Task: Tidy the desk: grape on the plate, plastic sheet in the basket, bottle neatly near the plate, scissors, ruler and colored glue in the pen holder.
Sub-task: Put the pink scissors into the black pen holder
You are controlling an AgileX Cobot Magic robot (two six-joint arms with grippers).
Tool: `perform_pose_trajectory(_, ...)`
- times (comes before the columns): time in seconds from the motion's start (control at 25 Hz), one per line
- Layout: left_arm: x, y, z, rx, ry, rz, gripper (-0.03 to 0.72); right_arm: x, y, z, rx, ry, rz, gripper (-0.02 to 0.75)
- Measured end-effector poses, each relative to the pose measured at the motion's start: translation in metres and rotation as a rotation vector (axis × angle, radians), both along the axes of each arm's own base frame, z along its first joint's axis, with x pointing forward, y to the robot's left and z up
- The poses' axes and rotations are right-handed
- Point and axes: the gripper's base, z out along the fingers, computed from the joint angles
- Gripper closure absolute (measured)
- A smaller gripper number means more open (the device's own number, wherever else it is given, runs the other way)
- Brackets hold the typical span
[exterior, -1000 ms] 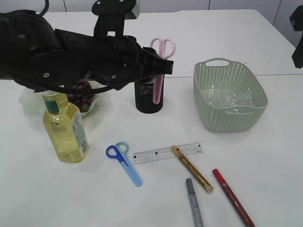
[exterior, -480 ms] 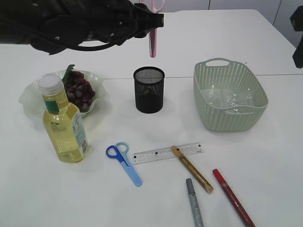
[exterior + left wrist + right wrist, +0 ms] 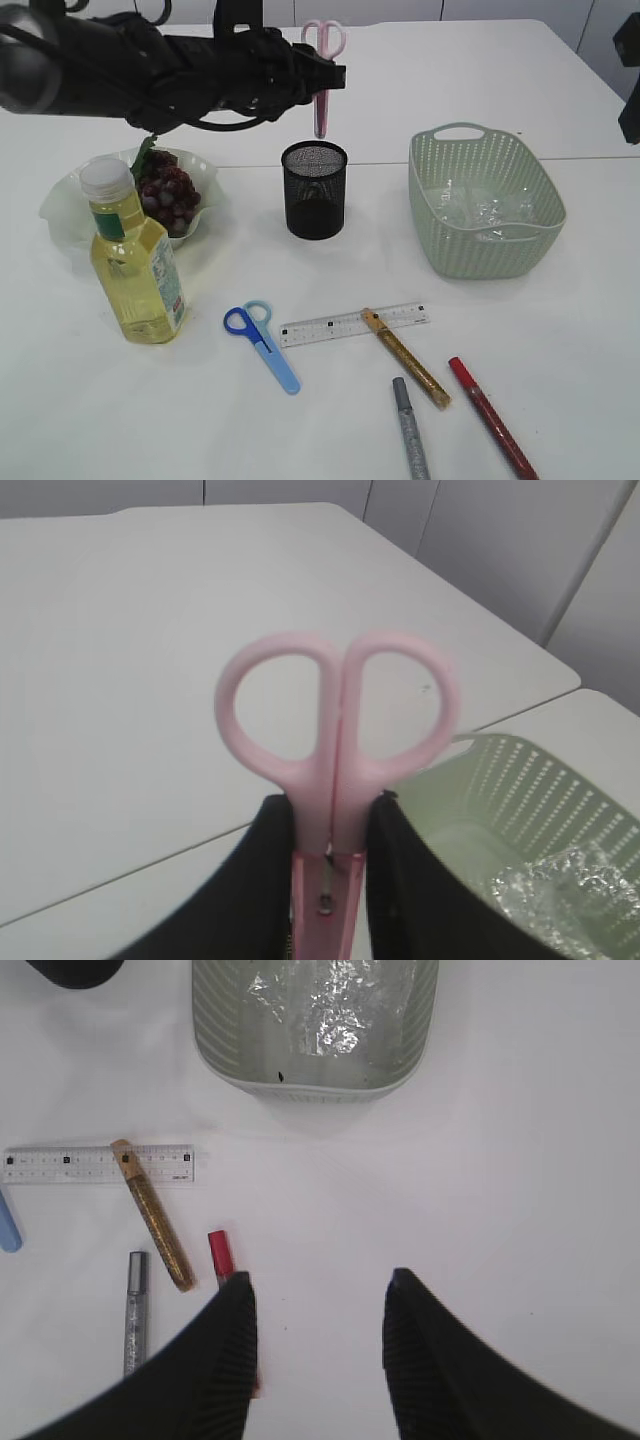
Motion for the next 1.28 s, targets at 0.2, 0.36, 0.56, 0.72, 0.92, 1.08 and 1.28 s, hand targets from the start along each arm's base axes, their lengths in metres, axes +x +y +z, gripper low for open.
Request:
perform_pose_trajectory(0.2,0.013,0.006,-0.022,-0.001,0.013,0.007,0.551,0.000,-0.001,0.000,-0.008,-0.002,-0.001,0.425)
perform_pose_trajectory(0.36,0.019,0.011,-0.034,-0.013,0.016,0.008,0.551,0.000,-0.001,0.000,-0.010,-0.002,-0.001,0.425)
perform_pose_trajectory(0.56,0.021,0.011,-0.043,-0.016,0.025,0.005,0.551,0.000,-0.001,0.000,-0.012,-0.002,-0.001,0.425)
perform_pose_trajectory(0.72,0.021,0.011,-0.044,-0.022,0.021,0.002,0.551,0.000,-0.001,0.000,-0.015,-0.003,-0.002,0.425)
perform_pose_trajectory(0.92,0.023,0.010,-0.053,-0.017,0.034,0.000,0.550,0.000,-0.001,0.000,-0.016,-0.003,-0.002,0.426)
perform_pose_trajectory(1.08,0.023,0.009,-0.059,-0.016,0.040,-0.003,0.548,0.000,-0.002,0.000,-0.018,-0.003,-0.002,0.425)
perform_pose_trajectory(1.28,0.024,0.009,-0.058,-0.018,0.038,-0.005,0.545,0.000,-0.002,0.000,-0.018,-0.003,-0.002,0.425)
